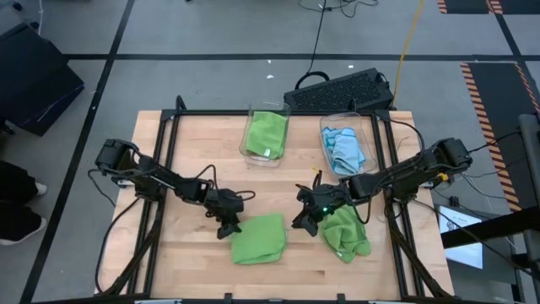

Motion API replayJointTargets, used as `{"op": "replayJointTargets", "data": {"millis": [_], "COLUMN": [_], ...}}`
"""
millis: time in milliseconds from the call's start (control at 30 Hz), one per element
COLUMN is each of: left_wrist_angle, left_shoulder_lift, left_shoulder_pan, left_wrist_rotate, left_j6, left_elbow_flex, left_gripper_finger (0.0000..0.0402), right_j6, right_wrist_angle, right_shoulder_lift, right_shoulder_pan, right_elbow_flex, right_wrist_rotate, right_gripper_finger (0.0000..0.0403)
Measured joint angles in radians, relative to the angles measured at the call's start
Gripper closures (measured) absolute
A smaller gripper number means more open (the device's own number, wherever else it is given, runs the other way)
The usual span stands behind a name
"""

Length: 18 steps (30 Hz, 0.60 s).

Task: Fold microfiber towels
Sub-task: Put the right green microfiber towel into the left transparent bin

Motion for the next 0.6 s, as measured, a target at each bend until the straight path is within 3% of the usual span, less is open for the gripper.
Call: {"op": "replayJointTargets", "data": {"millis": [133,333,467,600], "left_wrist_angle": [-0.001,-0.255,-0.498,-0.640], "left_shoulder_lift": [0.003,-0.002,-0.008,-0.009], "left_shoulder_pan": [-0.012,-0.014,-0.015,-0.014], "left_wrist_rotate": [0.002,-0.014,-0.135,-0.233], "left_j6": [-0.004,0.103,0.228,0.309], "left_elbow_flex": [0.013,0.142,0.289,0.408], "left_gripper_finger": [0.0385,0.0395,0.0397,0.0398], "right_j6": [0.059,0.080,0.026,-0.050], "right_wrist_angle": [0.015,0.131,0.167,0.180], "right_shoulder_lift": [0.000,0.000,0.001,0.048], "right_shoulder_pan": [-0.022,-0.074,-0.119,-0.166], "right_elbow_flex": [0.000,0.000,0.001,0.000], "right_wrist_rotate": [0.057,0.070,0.075,0.093], "right_gripper_finger": [0.0296,0.0280,0.0248,0.0199]}}
